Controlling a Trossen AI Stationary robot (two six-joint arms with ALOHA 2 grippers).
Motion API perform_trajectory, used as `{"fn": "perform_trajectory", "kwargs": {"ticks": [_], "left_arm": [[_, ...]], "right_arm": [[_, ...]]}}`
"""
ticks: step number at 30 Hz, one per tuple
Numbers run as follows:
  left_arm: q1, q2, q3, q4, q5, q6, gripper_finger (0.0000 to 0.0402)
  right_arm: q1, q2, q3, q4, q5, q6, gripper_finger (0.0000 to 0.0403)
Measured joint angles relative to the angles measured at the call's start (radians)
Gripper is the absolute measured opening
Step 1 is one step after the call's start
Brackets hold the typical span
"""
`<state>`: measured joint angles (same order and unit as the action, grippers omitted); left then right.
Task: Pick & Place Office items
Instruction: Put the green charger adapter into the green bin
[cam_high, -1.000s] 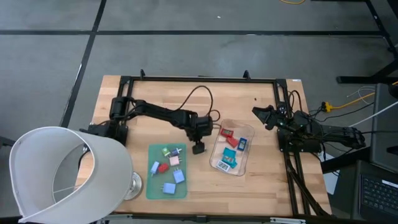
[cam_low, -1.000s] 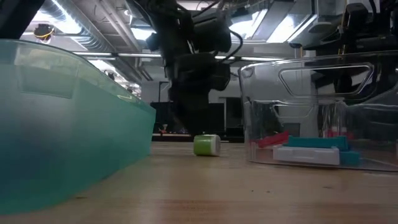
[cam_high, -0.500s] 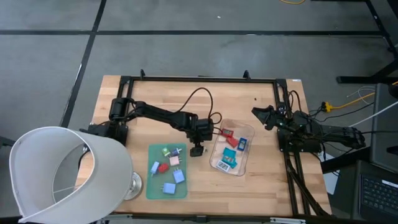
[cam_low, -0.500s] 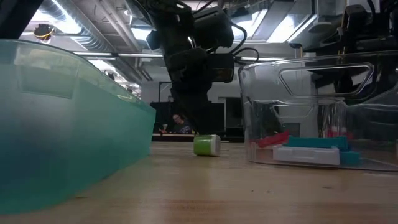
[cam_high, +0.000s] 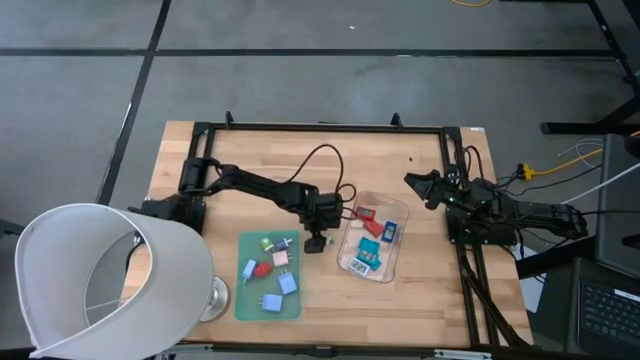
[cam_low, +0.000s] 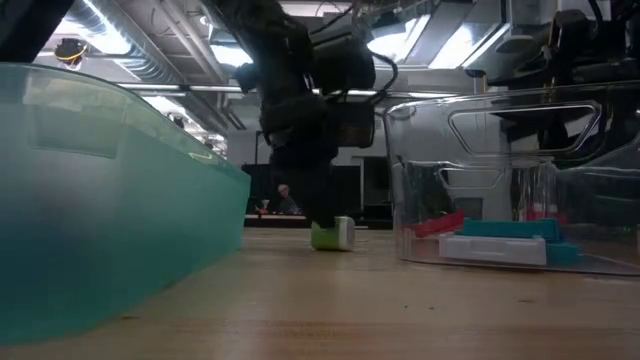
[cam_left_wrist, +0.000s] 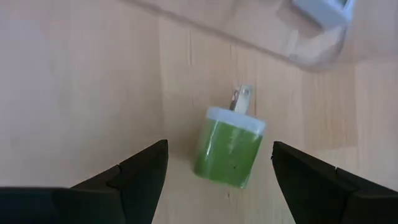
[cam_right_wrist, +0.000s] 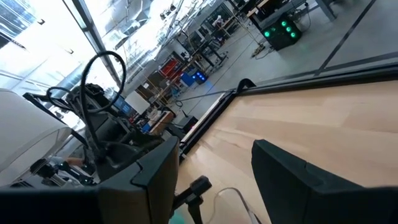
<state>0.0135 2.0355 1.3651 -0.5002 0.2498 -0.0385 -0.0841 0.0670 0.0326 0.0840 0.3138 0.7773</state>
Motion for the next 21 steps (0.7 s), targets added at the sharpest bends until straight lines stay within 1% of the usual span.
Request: {"fn": "perform_trajectory", "kwargs": {"ticks": [6,10,16,19,21], "left_arm": [[0.002,0.025,0.003,0.003,0.021,-0.003,0.028],[0.002,0.028,0.006,0.006,0.015,0.023,0.0261],[0.002,0.033,0.008,0.028,0.021,0.052,0.0202],[0.002,0.034,0.008,0.035,0.023,0.039,0.0157],[0.007,0.035,0.008,0.036,0.045,-0.004,0.0128]], "right_arm": [[0.0,0.0,0.0,-0.011,0.0,0.0,0.02],[0.0,0.0,0.0,-0.013,0.001,0.0,0.02],[0.0,0.0,0.0,-0.013,0.003,0.0,0.02],[0.0,0.0,0.0,-0.013,0.003,0.0,0.02],[0.0,0.0,0.0,-0.013,0.003,0.0,0.02]]}}
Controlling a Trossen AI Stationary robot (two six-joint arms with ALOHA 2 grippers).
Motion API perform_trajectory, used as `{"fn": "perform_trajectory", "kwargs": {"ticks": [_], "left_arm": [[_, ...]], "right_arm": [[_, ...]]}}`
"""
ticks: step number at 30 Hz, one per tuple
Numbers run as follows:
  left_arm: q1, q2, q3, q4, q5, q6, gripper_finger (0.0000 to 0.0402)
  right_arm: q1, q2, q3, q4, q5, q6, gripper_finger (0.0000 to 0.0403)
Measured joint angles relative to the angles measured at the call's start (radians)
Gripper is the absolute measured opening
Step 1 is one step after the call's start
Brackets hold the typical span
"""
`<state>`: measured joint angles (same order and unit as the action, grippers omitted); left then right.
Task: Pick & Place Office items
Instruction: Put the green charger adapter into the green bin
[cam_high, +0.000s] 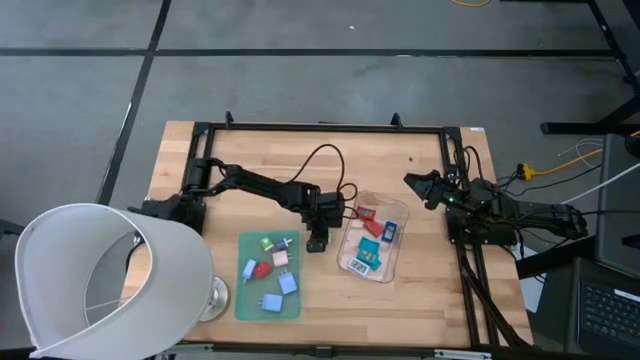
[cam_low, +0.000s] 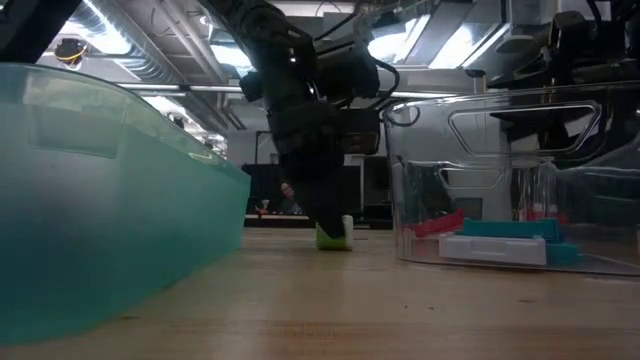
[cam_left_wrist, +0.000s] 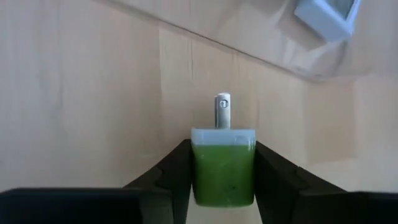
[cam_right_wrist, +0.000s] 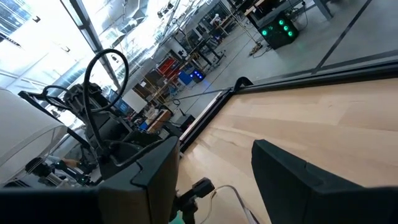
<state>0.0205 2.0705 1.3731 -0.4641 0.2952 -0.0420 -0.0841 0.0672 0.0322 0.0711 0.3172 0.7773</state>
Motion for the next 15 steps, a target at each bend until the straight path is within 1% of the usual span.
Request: {"fn": "perform_trajectory", "kwargs": {"ticks": [3,5,9,11,13,15], "left_arm": [[0.034,0.0,0.0,-0.002,0.044,-0.097,0.0125],[0.068,-0.013,-0.003,-0.005,0.044,-0.147,0.0125],[0.158,-0.069,-0.003,0.065,0.038,-0.227,0.0125],[0.207,-0.105,-0.003,0.107,0.052,-0.262,0.0125],[0.252,-0.146,-0.003,0.158,0.105,-0.275,0.0125],[0.291,-0.194,-0.003,0.2,0.189,-0.278,0.0125]], "right_arm": [[0.0,0.0,0.0,0.0,0.0,0.0,0.02],[0.0,0.0,0.0,0.0,0.0,0.0,0.02],[0.0,0.0,0.0,0.0,0.004,0.0,0.02],[0.0,0.0,0.0,0.0,0.005,0.0,0.02],[0.0,0.0,0.0,-0.001,0.005,0.0,0.02],[0.0,0.0,0.0,-0.001,0.004,0.0,0.02]]}}
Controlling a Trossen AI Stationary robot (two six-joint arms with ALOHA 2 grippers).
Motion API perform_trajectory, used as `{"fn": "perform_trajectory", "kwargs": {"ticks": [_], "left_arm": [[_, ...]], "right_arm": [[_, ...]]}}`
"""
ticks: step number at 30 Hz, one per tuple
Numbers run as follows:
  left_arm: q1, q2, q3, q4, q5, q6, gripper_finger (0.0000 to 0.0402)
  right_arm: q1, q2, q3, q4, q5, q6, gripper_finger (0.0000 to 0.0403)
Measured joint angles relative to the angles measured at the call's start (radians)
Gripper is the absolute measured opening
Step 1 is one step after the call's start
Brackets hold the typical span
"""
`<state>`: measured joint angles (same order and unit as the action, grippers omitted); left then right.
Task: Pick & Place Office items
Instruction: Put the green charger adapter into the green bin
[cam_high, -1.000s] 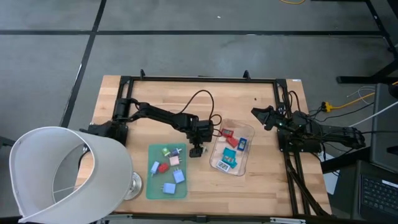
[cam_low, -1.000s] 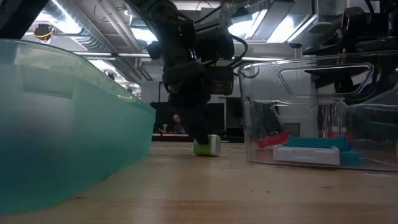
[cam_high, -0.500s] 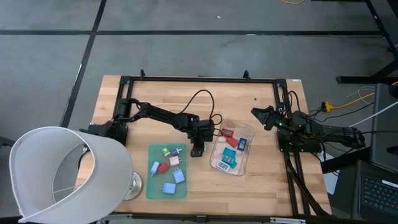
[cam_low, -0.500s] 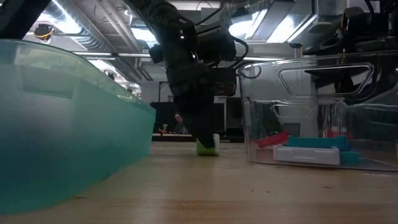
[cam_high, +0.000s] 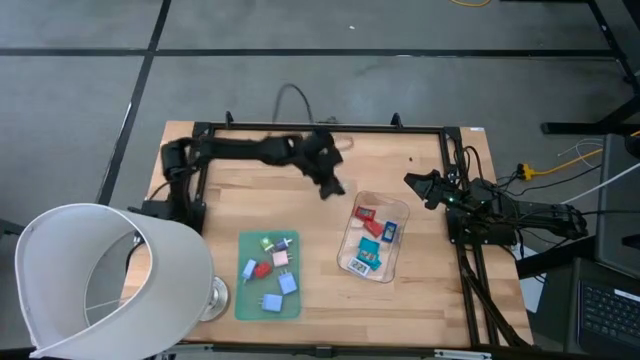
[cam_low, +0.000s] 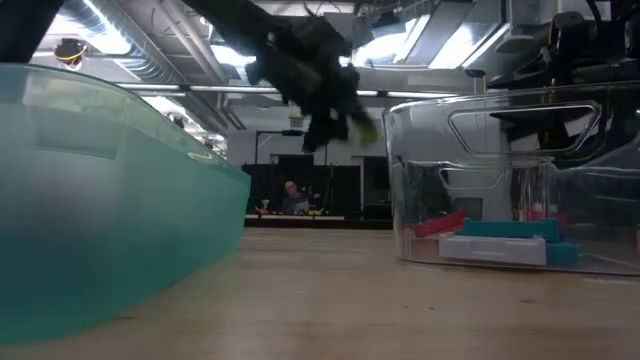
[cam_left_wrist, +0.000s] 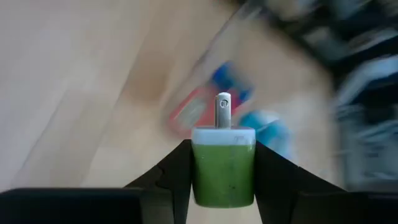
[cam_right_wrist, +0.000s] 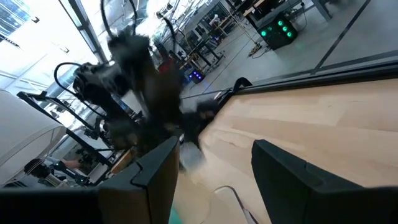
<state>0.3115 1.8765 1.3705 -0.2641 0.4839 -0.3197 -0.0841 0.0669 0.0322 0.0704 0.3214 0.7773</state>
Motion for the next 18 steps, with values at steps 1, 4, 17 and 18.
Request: {"fn": "perform_trajectory", "kwargs": {"ticks": [1,4,17,18], "left_arm": [[0.014,-0.023,0.002,0.02,0.056,0.0,0.0125],[0.03,-0.092,0.002,0.011,0.253,0.0,0.0125],[-0.286,-0.362,-0.101,-0.551,0.071,0.083,0.0125],[-0.314,-0.37,-0.136,-0.515,0.04,0.037,0.0125]], "right_arm": [[0.0,0.0,0.0,0.0,0.0,0.0,0.02],[0.0,0.0,0.0,0.0,0.0,0.0,0.02],[0.0,0.0,0.0,-0.017,0.001,-0.008,0.02],[0.0,0.0,0.0,-0.02,0.001,-0.009,0.02]]}}
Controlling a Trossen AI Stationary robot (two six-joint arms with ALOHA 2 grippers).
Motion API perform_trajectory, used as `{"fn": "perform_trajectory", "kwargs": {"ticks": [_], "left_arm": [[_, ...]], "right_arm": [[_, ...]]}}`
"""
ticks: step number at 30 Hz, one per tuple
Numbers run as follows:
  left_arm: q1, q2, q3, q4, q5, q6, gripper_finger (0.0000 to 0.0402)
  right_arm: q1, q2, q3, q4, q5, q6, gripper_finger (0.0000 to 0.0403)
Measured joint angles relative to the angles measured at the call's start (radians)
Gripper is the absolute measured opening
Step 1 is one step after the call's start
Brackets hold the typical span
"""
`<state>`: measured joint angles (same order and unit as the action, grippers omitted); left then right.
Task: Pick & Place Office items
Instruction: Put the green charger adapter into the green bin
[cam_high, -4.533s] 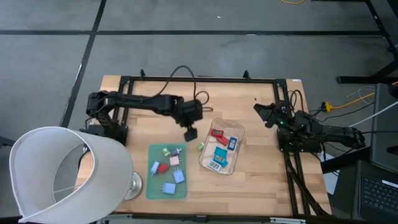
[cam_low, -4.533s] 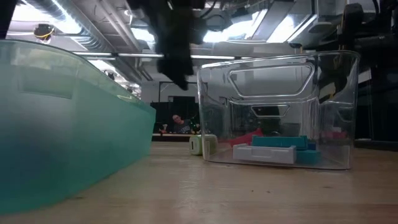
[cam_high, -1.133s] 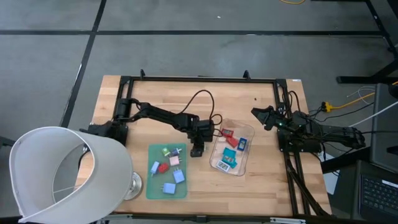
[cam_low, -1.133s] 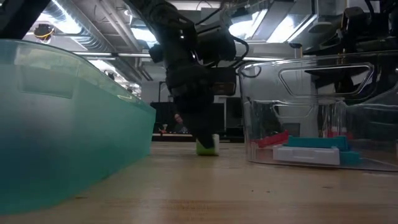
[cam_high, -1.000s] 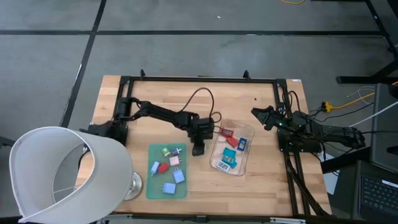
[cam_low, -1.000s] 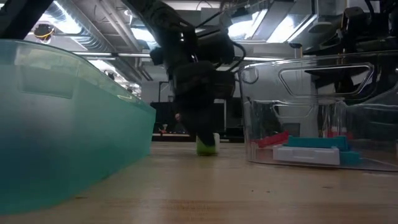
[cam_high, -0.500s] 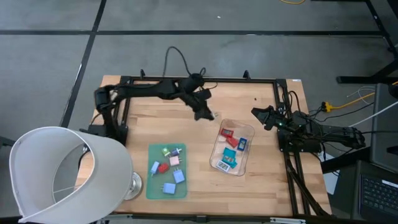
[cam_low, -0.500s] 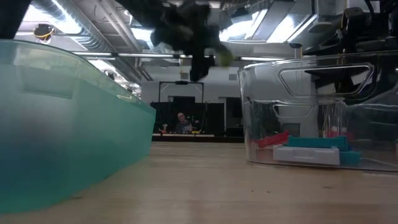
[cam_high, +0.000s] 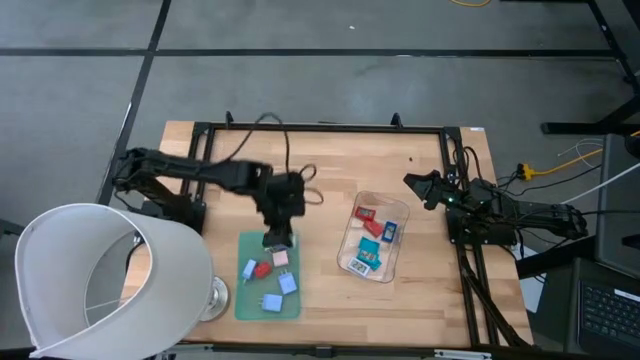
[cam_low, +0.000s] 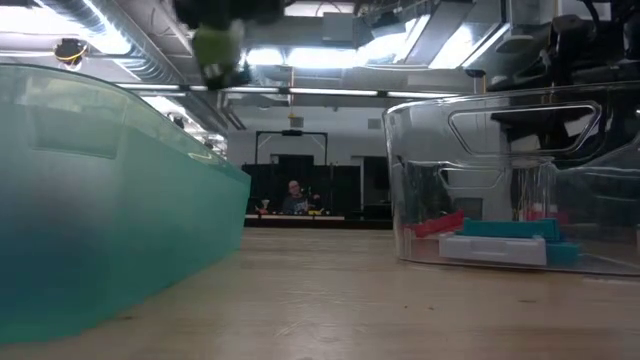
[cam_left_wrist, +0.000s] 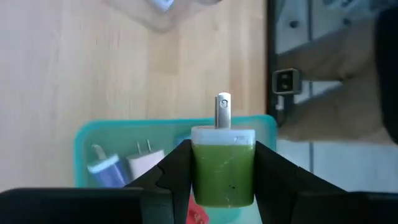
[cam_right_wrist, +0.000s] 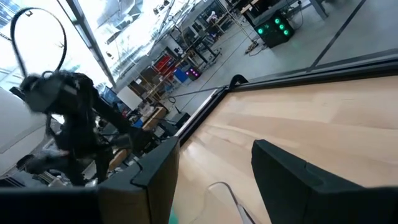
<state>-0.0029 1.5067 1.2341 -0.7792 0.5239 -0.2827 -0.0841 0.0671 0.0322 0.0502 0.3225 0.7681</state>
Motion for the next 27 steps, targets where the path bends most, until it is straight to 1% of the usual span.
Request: {"fn": "perform_trajectory", "kwargs": {"ticks": [3,5,6,10,13,16,20,24,27], "left_arm": [[-0.07,-0.017,-0.129,0.147,-0.128,-0.164,0.0125],[-0.099,-0.024,-0.213,0.253,-0.225,-0.274,0.0125],[-0.11,-0.024,-0.253,0.314,-0.258,-0.322,0.0125],[-0.164,-0.024,-0.382,0.479,-0.36,-0.457,0.0125],[-0.19,-0.024,-0.452,0.525,-0.404,-0.546,0.0125],[-0.218,-0.024,-0.482,0.545,-0.418,-0.594,0.0125],[-0.249,-0.024,-0.488,0.546,-0.436,-0.609,0.0125],[-0.254,-0.024,-0.488,0.546,-0.504,-0.623,0.0125],[-0.258,-0.024,-0.488,0.548,-0.566,-0.647,0.0127]], "right_arm": [[0.0,0.0,0.0,-0.007,0.002,-0.002,0.0201],[0.0,0.0,0.0,-0.007,0.002,-0.001,0.0201],[0.0,0.0,0.0,-0.007,0.002,0.0,0.0201],[0.0,0.0,0.0,-0.007,0.002,0.006,0.0201],[0.0,0.0,0.0,-0.007,0.001,0.009,0.0201],[0.0,0.0,0.0,-0.007,-0.001,0.009,0.0201],[0.0,0.0,0.0,-0.007,-0.001,0.009,0.0201],[0.0,0.0,0.0,-0.007,-0.006,0.009,0.0201],[0.0,0.0,0.0,-0.007,-0.043,0.023,0.0201]]}}
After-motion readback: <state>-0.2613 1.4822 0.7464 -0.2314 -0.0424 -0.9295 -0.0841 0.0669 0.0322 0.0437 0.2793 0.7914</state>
